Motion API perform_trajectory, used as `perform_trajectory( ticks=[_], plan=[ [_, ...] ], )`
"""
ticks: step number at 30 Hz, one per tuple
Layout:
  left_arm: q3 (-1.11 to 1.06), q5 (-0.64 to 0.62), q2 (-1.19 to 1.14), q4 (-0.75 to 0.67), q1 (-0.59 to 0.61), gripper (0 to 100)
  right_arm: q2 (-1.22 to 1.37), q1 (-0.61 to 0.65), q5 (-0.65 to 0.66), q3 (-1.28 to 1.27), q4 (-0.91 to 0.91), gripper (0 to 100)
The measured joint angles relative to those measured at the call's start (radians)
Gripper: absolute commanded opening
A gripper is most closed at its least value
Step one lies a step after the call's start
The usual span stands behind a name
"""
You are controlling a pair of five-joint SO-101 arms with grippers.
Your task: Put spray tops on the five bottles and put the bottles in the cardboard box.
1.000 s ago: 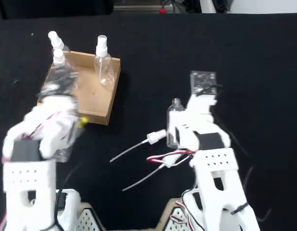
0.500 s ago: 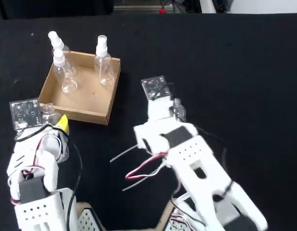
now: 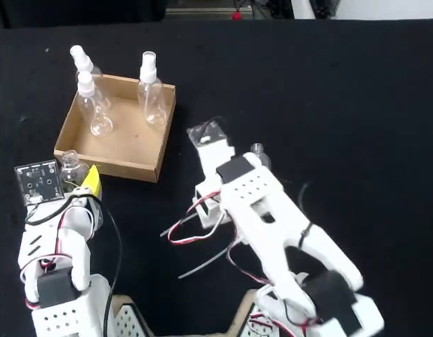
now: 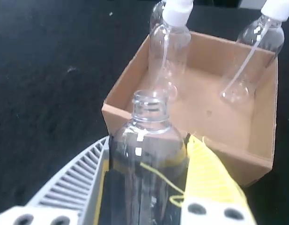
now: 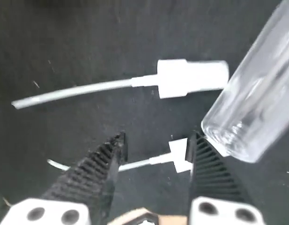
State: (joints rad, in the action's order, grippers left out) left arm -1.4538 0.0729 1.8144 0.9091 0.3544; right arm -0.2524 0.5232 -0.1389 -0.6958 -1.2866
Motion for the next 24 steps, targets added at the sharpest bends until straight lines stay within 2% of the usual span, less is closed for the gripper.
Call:
perform_trajectory(
  ticks=[4, 10, 20, 24],
  plan=[
    [0.000, 0.000, 0.000, 0.000, 0.000, 17, 0.092, -0.002, 0.017, 0.002, 0.014, 20.8],
    [0.000, 0.000, 0.000, 0.000, 0.000, 17, 0.173, -0.002, 0.015, 0.021, 0.126, 21.1],
    [0.000, 0.000, 0.000, 0.000, 0.000, 17, 0.175, -0.002, -0.305, 0.147, 0.219, 21.2],
    [0.000, 0.000, 0.000, 0.000, 0.000, 17, 0.175, -0.002, -0.365, 0.206, 0.173, 21.3]
  ],
)
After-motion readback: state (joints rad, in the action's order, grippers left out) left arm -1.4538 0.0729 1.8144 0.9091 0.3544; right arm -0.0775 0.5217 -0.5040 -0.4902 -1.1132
